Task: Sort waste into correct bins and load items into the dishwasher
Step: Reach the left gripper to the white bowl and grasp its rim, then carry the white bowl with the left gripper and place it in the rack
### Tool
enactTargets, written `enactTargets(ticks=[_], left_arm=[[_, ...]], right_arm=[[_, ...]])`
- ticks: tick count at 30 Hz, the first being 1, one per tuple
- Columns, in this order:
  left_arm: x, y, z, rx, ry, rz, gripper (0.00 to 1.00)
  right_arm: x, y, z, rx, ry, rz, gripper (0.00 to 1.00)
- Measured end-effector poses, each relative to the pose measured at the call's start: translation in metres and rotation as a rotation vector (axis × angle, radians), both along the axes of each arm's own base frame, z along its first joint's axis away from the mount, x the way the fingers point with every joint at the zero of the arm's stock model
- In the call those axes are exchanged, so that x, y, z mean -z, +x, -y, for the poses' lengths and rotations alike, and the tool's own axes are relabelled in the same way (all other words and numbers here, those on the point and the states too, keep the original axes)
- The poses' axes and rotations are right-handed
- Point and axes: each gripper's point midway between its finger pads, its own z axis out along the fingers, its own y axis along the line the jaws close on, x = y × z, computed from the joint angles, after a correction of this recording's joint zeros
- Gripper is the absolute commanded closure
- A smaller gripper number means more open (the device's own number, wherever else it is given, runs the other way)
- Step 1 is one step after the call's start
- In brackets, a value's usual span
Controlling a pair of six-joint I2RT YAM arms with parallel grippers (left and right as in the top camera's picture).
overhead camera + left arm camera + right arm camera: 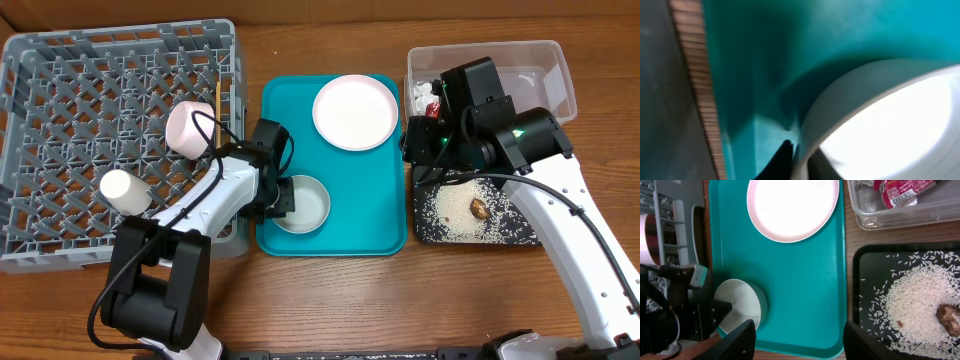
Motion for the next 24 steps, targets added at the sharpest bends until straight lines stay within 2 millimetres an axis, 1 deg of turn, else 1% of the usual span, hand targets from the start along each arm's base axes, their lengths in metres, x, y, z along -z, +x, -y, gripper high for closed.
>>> enactTargets(ticks=[4,6,9,11,15,17,20,22,24], left_arm=[[-0.001,-0.002,0.006,0.002,-0.034,-0.011,0.91],[-0.004,0.001,0.009,0.004,-0.051,-0.005,0.96],[-0.013,0.011,0.014,0.013,-0.067,0.022,0.96],[-0.02,0.014,0.015,0.016,-0.065,0.024,0.96],[-0.039,0.014,0.007,0.015,-0.014,-0.001,0.96],[-0.055,0.019,0.0,0.008,0.026,0.007,0.96],[-0.091,0.036,-0.022,-0.018,0.126,0.07,0.96],[-0.123,0.048,-0.043,-0.049,0.219,0.143,0.96],[-0.165,0.06,-0.078,-0.107,0.353,0.248,0.96]], right_arm=[[0.0,0.0,0.0,0.0,0.0,0.0,0.43],[0.0,0.0,0.0,0.0,0.0,0.0,0.43],[0.0,0.0,0.0,0.0,0.0,-0.001,0.43],[0.0,0.0,0.0,0.0,-0.001,-0.002,0.42],[0.001,-0.001,0.0,0.0,-0.001,-0.005,0.42],[0.001,-0.001,0.0,0.0,-0.002,-0.005,0.43],[0.001,-0.001,0.0,0.0,-0.002,-0.005,0.43],[0.001,-0.001,0.0,0.0,-0.002,-0.005,0.42],[0.001,-0.001,0.0,0.0,-0.001,-0.005,0.43]])
